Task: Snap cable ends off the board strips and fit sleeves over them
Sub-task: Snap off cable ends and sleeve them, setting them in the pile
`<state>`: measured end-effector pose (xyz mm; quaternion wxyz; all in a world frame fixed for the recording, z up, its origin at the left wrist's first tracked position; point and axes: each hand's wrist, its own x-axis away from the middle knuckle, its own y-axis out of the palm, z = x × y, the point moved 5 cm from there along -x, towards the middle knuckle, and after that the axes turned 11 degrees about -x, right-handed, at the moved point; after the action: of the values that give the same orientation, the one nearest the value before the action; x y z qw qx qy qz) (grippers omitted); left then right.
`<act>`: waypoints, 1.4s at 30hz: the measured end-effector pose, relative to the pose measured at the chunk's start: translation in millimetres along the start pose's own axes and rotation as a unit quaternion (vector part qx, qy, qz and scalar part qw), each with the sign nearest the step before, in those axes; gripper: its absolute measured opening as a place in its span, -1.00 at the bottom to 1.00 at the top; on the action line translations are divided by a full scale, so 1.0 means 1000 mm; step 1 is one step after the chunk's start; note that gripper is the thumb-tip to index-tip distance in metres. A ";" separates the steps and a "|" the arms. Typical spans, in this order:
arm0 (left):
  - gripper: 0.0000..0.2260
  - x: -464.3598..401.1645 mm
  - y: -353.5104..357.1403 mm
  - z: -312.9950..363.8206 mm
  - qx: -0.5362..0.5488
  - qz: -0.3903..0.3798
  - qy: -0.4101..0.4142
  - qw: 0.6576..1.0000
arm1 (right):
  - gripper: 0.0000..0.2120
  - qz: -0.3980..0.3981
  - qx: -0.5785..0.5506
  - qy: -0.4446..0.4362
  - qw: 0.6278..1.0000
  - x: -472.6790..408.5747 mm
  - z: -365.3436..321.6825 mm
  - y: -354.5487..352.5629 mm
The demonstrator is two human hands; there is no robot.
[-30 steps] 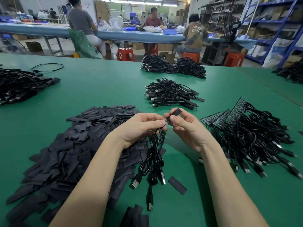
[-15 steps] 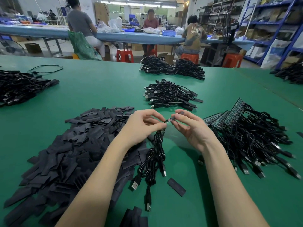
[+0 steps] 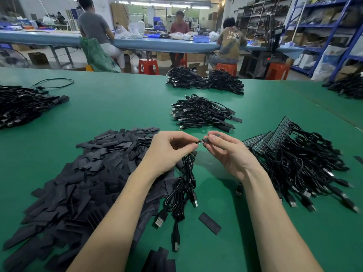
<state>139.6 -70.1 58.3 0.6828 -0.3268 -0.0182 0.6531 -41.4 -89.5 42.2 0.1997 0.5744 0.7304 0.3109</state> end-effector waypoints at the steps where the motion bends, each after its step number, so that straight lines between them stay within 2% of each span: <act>1: -0.89 0.000 0.000 0.000 -0.005 0.000 -0.001 1.000 | -0.83 0.003 -0.005 -0.001 1.000 0.000 0.001 0.000; 5: -0.92 -0.001 0.000 0.002 -0.030 0.000 -0.002 1.000 | -0.77 0.012 -0.017 -0.007 1.000 -0.001 0.005 0.001; 16: -0.91 0.000 -0.002 0.005 -0.050 -0.005 -0.001 0.999 | -0.93 0.006 0.007 -0.009 1.000 -0.001 0.012 0.005; 22: -0.91 0.000 -0.001 0.007 -0.042 -0.001 -0.002 0.999 | -0.92 0.006 -0.001 -0.012 1.000 -0.001 0.013 0.006; 27: -0.90 0.000 -0.004 0.005 -0.018 -0.012 -0.013 1.000 | -0.88 -0.021 0.028 -0.015 0.999 0.000 0.014 0.008; 35: -0.84 -0.001 -0.003 0.006 0.082 -0.024 -0.034 0.996 | -0.91 -0.041 0.019 -0.009 0.999 0.001 0.012 0.009; 42: -0.86 -0.001 0.001 0.004 0.105 -0.034 -0.050 0.993 | -0.87 -0.052 0.046 -0.006 0.998 0.004 0.013 0.015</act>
<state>137.1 -69.8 61.5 0.7331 -0.2193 0.0049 0.6438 -23.0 -80.5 43.5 0.1932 0.5467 0.7714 0.2623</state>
